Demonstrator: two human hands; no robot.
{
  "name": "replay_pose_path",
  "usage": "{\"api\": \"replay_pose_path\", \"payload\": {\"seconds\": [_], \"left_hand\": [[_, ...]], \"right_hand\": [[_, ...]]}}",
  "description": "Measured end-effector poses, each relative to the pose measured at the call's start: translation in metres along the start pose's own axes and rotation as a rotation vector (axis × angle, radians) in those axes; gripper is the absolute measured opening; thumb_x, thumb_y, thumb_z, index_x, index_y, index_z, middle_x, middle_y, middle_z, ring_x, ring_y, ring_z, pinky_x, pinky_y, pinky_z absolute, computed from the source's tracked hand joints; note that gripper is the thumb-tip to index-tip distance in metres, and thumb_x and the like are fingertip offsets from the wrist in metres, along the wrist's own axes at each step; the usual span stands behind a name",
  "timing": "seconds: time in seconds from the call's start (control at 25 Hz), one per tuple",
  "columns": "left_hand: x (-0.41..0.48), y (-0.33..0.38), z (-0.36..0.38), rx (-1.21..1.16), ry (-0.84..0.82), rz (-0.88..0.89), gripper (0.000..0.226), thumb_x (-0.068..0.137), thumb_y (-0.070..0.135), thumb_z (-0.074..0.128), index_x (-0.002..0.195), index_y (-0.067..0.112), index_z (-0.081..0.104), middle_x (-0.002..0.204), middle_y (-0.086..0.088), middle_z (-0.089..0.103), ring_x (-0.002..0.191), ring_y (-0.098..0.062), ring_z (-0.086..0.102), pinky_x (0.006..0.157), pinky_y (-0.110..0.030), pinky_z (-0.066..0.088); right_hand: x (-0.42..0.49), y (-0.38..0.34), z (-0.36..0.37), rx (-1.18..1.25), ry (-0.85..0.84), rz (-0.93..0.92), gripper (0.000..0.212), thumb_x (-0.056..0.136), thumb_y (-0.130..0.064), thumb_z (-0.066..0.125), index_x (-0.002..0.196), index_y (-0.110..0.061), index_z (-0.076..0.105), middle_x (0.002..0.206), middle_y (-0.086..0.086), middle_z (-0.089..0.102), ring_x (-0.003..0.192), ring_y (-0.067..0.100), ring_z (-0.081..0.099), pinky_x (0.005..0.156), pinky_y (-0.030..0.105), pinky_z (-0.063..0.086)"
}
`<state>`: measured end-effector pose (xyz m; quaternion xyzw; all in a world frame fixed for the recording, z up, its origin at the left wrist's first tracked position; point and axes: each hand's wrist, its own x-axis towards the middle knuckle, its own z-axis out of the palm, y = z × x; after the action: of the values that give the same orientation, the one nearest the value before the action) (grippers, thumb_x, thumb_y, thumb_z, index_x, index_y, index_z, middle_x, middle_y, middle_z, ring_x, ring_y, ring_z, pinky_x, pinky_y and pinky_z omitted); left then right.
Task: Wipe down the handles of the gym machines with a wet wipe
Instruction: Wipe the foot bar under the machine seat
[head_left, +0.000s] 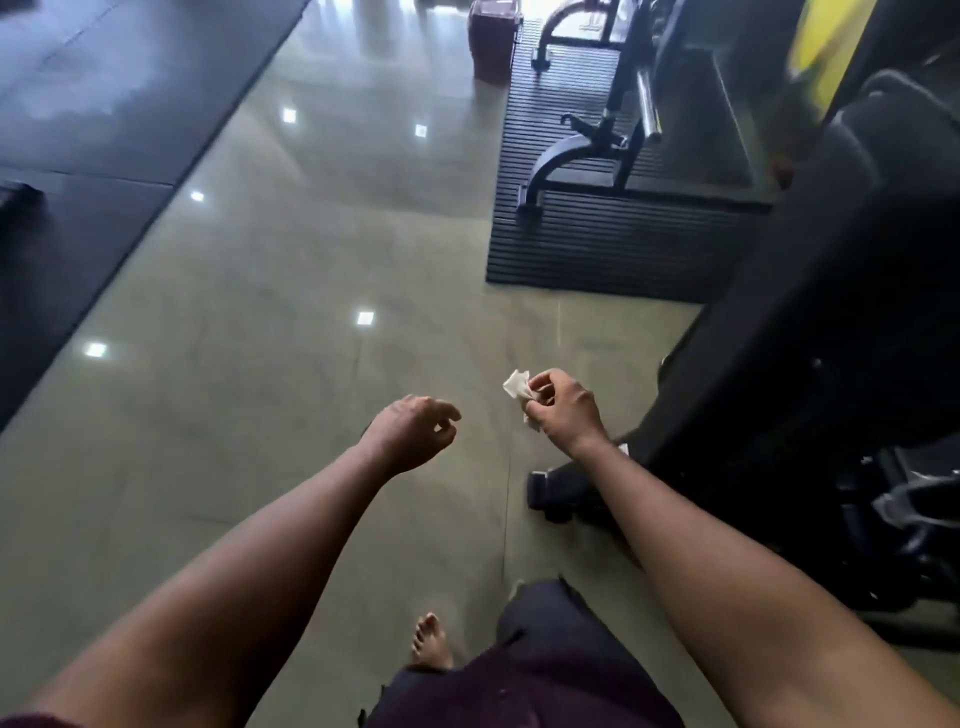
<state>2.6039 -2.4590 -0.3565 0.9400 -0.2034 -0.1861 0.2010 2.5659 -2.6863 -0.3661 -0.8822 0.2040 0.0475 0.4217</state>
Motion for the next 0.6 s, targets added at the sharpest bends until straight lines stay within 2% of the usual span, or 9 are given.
{"api": "replay_pose_path", "payload": {"seconds": [0.12,0.2,0.32,0.44,0.6], "left_hand": [[0.046,-0.015,-0.032,0.014,-0.016,0.067,0.027,0.092,0.029,0.059,0.116,0.028,0.071,0.107,0.006,0.073,0.102,-0.016,0.066,0.087,-0.027,0.049],[0.093,-0.024,-0.051,0.016,-0.016,0.118,0.027,0.092,0.029,0.059,0.116,0.029,0.071,0.108,0.005,0.073,0.101,-0.015,0.066,0.086,-0.027,0.049],[0.178,-0.037,-0.083,0.051,-0.023,0.181,0.026,0.092,0.028,0.060,0.115,0.029,0.071,0.105,0.006,0.073,0.098,-0.015,0.067,0.086,-0.027,0.051],[0.273,-0.030,-0.121,0.060,-0.002,0.266,0.024,0.091,0.026,0.061,0.112,0.027,0.073,0.102,0.004,0.074,0.094,-0.018,0.068,0.085,-0.031,0.054],[0.405,0.029,-0.170,0.120,-0.005,0.419,0.022,0.091,0.030,0.060,0.109,0.029,0.073,0.102,0.005,0.074,0.091,-0.019,0.068,0.077,-0.027,0.051]], "right_hand": [[0.042,-0.027,0.009,-0.027,0.031,-0.058,0.024,0.084,-0.016,0.069,0.108,-0.016,0.070,0.092,0.002,0.070,0.084,0.019,0.065,0.076,0.029,0.051],[0.090,-0.037,0.011,-0.037,0.071,-0.054,0.021,0.085,-0.017,0.068,0.106,-0.017,0.073,0.094,0.004,0.073,0.085,0.018,0.066,0.073,0.027,0.050],[0.175,-0.049,0.012,-0.020,0.165,-0.002,0.016,0.082,-0.015,0.068,0.096,-0.021,0.076,0.093,0.005,0.074,0.087,0.020,0.069,0.067,0.021,0.042],[0.251,-0.059,-0.005,0.007,0.210,0.083,0.022,0.079,-0.011,0.069,0.099,-0.016,0.074,0.096,0.006,0.075,0.090,0.023,0.069,0.069,0.023,0.046],[0.340,-0.067,-0.067,0.099,0.365,0.181,0.015,0.086,-0.030,0.070,0.094,-0.018,0.074,0.084,0.004,0.073,0.082,0.021,0.070,0.068,0.027,0.050]]}}
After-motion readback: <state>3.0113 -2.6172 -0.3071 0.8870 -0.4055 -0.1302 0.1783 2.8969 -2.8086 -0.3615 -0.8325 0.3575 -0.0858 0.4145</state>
